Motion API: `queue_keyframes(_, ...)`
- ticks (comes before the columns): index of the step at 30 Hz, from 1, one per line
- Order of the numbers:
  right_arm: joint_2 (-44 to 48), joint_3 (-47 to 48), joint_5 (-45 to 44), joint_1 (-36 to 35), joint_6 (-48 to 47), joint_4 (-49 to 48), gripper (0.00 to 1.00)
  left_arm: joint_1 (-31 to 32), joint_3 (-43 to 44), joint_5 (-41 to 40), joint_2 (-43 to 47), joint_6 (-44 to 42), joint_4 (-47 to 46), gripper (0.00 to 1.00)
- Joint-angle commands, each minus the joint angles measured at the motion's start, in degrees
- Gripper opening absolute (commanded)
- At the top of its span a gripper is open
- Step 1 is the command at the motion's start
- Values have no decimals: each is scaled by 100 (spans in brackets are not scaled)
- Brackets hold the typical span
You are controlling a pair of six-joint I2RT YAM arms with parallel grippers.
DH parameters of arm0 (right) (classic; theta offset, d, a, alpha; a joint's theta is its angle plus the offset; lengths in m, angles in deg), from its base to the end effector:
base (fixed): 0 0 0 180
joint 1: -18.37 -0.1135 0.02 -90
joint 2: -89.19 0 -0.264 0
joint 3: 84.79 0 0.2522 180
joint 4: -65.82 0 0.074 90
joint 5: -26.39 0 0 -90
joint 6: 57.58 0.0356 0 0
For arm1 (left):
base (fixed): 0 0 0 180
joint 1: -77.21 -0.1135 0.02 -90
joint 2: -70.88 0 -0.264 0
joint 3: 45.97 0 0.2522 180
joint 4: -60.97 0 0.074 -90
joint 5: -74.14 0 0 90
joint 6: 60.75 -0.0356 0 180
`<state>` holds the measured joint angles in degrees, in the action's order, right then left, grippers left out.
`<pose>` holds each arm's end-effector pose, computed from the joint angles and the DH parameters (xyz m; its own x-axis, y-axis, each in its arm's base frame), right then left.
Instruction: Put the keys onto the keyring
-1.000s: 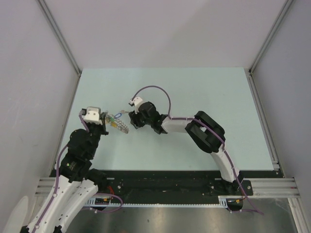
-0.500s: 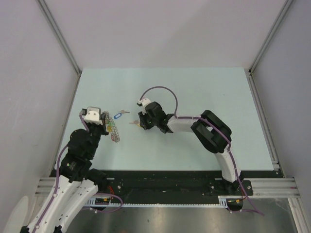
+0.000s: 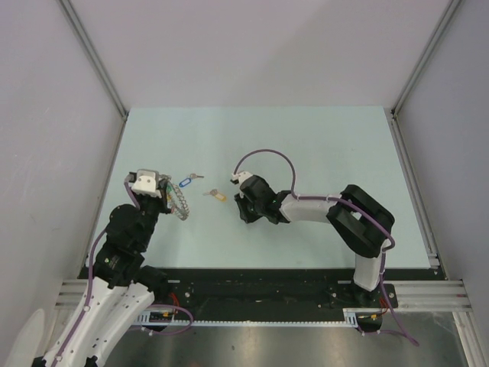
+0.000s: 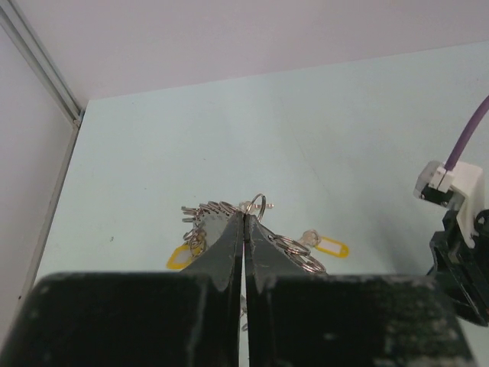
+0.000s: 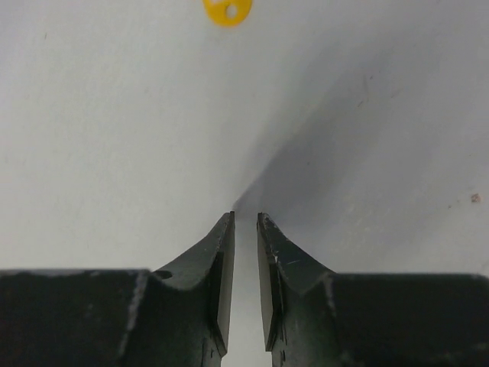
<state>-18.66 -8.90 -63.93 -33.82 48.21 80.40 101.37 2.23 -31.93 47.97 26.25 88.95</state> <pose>0.2394 0.3082 0.1517 -0.6425 -0.3842 -0.6630 -0.6369 0.7489 0.1833 0.1071 -0.0372 0.3189 -0.0354 0.0710 -0.9968 0.1431 0.9876 0.0653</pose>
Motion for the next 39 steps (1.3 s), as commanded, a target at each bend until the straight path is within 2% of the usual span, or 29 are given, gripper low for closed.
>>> queue_keyframes(1, 361, -210, 189, -82, -550, 218, 24, -52, 46, 87, 121, 63, -516, 0)
queue_keyframes(5, 309, -149, 804, 182, -1226, -730, 32, -61, 28, 105, 130, 72, -508, 0)
queue_keyframes(11, -420, 642, 981, 252, -2457, -1040, 34, -61, 19, 78, 147, 46, -517, 0)
queue_keyframes(16, -1096, 1642, 1209, 314, -3282, -436, 35, -61, 19, 61, 156, 37, -525, 0)
queue_keyframes(20, -1378, 2091, 1332, 349, -4064, -197, 35, -61, 11, -9, 191, 28, -534, 0)
queue_keyframes(24, -1686, 2593, 1885, 402, -4513, 216, 36, -61, 11, -115, 226, 46, -534, 0)
queue_keyframes(30, -2134, 3296, 2325, 411, -4945, 691, 37, -61, -7, -124, 235, 28, -543, 0)
queue_keyframes(39, -2451, 3806, 2765, 411, -5226, 1096, 37, -70, -7, -71, 174, 28, -543, 0)
